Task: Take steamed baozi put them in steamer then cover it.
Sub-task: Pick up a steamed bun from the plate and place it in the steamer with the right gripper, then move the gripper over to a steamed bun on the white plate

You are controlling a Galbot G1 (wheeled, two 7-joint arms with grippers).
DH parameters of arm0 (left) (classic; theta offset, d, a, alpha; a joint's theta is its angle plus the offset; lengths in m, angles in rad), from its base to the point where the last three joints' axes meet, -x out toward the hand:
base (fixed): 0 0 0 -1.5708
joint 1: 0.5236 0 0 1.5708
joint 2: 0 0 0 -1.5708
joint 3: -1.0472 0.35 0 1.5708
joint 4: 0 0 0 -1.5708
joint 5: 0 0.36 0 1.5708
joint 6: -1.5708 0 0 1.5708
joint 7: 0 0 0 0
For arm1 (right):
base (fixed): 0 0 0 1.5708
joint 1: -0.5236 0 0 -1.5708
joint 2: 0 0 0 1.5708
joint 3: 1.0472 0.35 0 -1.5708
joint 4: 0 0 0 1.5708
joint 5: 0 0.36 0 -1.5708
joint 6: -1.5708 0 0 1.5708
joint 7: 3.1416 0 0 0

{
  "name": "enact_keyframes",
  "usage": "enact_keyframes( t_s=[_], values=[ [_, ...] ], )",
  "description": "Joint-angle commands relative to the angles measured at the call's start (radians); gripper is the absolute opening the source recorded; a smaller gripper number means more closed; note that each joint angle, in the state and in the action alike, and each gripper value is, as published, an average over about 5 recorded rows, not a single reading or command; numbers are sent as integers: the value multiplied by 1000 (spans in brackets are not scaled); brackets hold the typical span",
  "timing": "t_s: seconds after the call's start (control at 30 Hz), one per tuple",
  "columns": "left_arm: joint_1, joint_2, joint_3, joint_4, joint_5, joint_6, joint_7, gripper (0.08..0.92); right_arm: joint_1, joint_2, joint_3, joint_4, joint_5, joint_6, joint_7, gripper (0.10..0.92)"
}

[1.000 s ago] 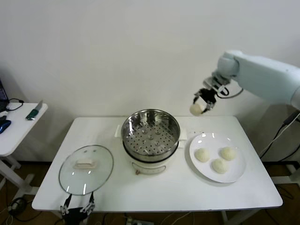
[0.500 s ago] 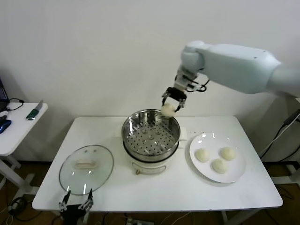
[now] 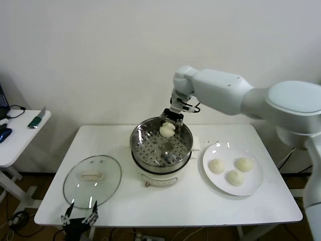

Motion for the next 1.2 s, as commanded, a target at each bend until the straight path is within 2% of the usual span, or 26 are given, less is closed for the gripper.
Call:
enact_keyframes(
  t_s=[0.03, 0.6, 0.87, 1.0, 1.2],
  values=[
    [-1, 0, 0, 2, 0, -1, 1, 823, -83, 79, 13, -191, -39, 43, 18, 645],
    [-8, -1, 1, 4, 0, -1, 0, 823, -110, 100, 29, -204, -45, 58, 44, 657],
    [-12, -5, 6, 3, 3, 1, -2, 823, -43, 51, 32, -108, -9, 55, 29, 810],
    [-13, -8, 9, 0, 5, 1, -2, 823, 40, -8, 14, -16, 78, 35, -3, 822],
    [-8, -9, 7, -7, 5, 3, -2, 823, 233, -123, -179, 85, 418, -96, -98, 823]
  ],
)
